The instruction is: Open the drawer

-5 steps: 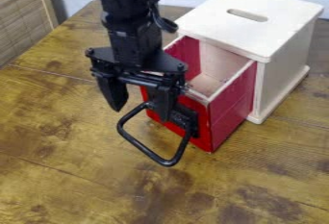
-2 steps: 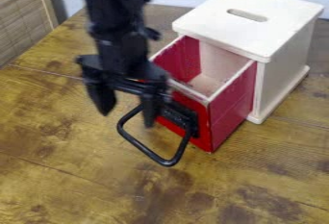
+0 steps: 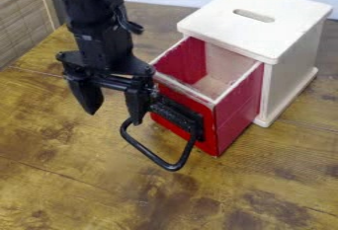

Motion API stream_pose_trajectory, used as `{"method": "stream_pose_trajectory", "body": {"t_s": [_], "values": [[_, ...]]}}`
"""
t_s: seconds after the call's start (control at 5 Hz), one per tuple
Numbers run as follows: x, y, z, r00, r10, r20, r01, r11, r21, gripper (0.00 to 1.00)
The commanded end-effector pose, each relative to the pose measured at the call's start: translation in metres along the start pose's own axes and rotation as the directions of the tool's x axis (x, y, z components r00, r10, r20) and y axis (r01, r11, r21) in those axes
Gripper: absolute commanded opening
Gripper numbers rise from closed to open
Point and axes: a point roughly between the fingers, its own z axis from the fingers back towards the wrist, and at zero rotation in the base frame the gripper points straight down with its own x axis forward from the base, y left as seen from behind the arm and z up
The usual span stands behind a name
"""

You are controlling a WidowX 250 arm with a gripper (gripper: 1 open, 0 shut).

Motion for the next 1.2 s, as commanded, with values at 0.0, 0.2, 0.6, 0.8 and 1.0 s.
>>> {"method": "stream_pose_trajectory", "body": {"t_s": [0.0, 0.2, 0.6, 0.8, 1.0], "values": [[0.007, -0.014, 0.030, 0.995, -0.022, 0.093, 0.023, 1.000, -0.010, 1.00], [0.006, -0.025, 0.033, 0.996, -0.025, 0.083, 0.026, 1.000, -0.009, 1.00], [0.002, 0.003, 0.021, 0.998, -0.022, 0.065, 0.023, 1.000, -0.012, 1.00], [-0.002, -0.012, 0.027, 0.998, -0.016, 0.068, 0.017, 1.000, -0.011, 1.00], [-0.005, -0.031, 0.031, 0.996, -0.029, 0.087, 0.030, 0.999, -0.012, 1.00]]}}
